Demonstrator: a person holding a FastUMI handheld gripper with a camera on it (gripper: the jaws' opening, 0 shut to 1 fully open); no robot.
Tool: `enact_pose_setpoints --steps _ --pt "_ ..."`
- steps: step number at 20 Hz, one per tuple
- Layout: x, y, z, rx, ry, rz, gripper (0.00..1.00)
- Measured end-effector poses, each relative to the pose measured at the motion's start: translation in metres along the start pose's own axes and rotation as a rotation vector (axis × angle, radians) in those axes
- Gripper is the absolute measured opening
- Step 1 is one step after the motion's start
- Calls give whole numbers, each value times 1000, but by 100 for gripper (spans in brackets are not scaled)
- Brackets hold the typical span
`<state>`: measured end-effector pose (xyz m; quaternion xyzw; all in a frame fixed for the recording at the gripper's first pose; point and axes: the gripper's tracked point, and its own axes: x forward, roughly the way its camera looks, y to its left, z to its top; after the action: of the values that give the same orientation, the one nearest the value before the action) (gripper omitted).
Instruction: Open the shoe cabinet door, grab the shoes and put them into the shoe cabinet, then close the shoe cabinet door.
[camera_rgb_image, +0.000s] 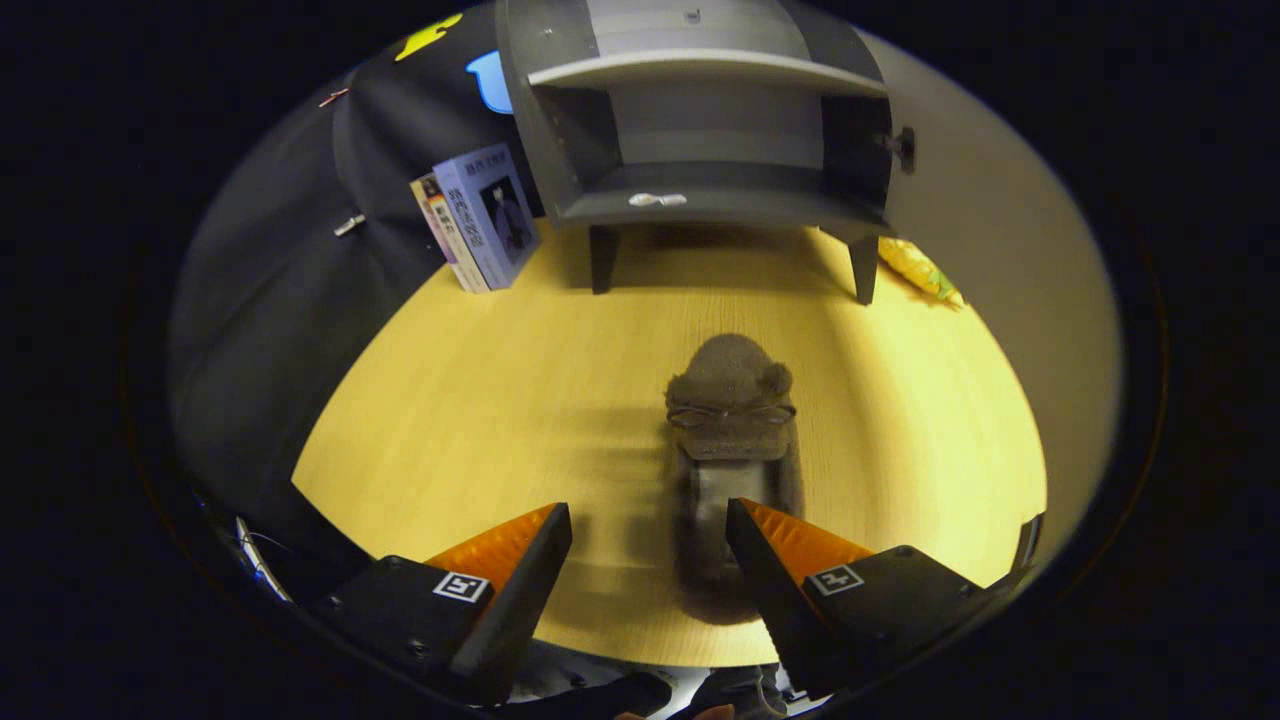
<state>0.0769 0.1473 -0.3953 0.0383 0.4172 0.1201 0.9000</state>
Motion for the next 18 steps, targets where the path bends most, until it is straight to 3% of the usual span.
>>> enact_pose_setpoints --steps 1,4,7,10,18 --pt "13 -2 1 -5 -12 -14 99" --pt "42 -9 14 -4 -69 -58 83" --pt "67 -24 34 4 -134 -129 72" --pt "69 -25 42 46 -151 -108 9" --pt "8 -31 72 47 -212 -76 9"
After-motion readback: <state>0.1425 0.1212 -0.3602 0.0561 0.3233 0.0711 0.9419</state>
